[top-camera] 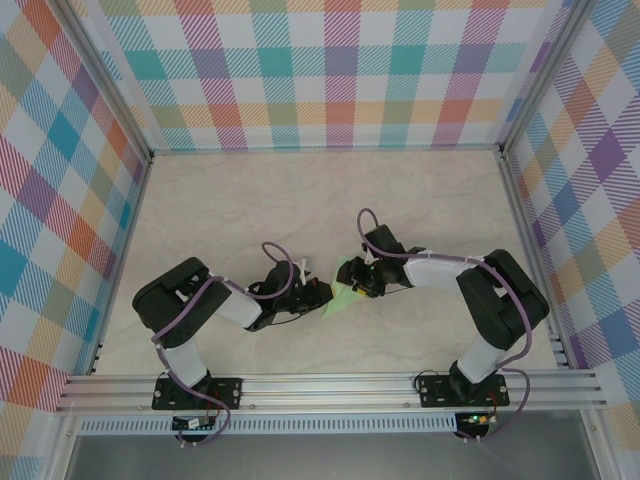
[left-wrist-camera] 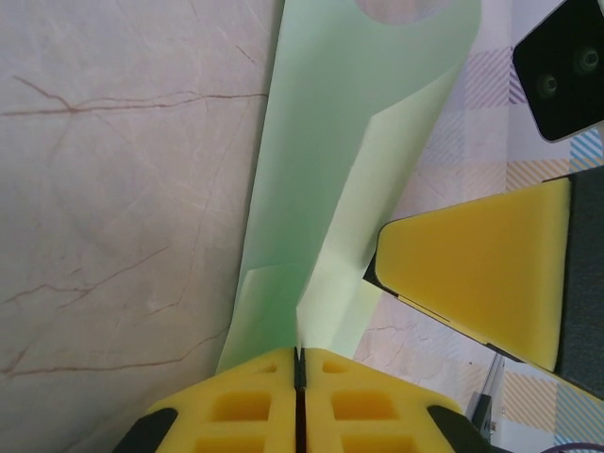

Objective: Fold a paper plane with a square sheet of paper (pick it up from the middle)
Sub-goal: Fourth fold the wing at the center of the table.

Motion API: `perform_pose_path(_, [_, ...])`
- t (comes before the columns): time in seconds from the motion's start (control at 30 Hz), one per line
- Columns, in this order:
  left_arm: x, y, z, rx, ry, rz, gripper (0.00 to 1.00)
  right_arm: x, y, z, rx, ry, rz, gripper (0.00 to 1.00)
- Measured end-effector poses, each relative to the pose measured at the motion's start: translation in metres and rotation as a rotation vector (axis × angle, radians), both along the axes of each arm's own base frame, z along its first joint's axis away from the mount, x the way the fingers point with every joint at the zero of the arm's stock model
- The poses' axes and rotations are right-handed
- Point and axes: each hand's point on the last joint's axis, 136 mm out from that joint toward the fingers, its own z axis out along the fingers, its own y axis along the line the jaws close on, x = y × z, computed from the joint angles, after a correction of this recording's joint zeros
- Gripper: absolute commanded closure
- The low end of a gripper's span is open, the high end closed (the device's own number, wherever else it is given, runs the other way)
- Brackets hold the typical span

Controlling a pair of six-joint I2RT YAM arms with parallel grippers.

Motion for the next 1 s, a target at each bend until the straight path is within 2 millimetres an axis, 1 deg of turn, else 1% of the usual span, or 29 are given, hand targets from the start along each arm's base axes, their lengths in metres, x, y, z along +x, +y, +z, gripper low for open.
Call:
perform_pose_path(0.13, [-0.001, -0.001, 0.004, -0.008, -0.009, -0.015, 0.75, 0.000, 0.000, -0.001, -0.014, 0.014, -0.003, 0.46])
perform_pose_path(0.23, [-0.001, -0.002, 0.008, -0.009, -0.027, -0.029, 0.69, 0.000, 0.000, -0.001, -0.021, 0.027, -0.005, 0.45])
perform_pose_path(0.3, [-0.002, -0.001, 0.009, 0.001, -0.038, -0.039, 0.66, 0.001, 0.000, -0.002, -0.023, 0.031, -0.006, 0.45])
perform_pose_path(0.43, [-0.002, -0.001, 0.010, 0.029, -0.053, -0.060, 0.64, 0.001, 0.001, -0.002, -0.027, 0.038, -0.005, 0.45])
perform_pose_path(0.77, [-0.001, -0.007, 0.010, 0.047, -0.053, -0.105, 0.63, 0.002, 0.002, -0.002, -0.028, 0.057, -0.019, 0.43])
perform_pose_path(0.87, [0.000, -0.009, 0.009, 0.048, -0.047, -0.106, 0.68, 0.002, 0.002, -0.002, -0.028, 0.060, -0.022, 0.43])
perform_pose_path(1.0, [0.002, -0.010, 0.006, 0.057, -0.033, -0.105, 0.76, 0.002, 0.002, -0.001, -0.027, 0.060, -0.022, 0.42])
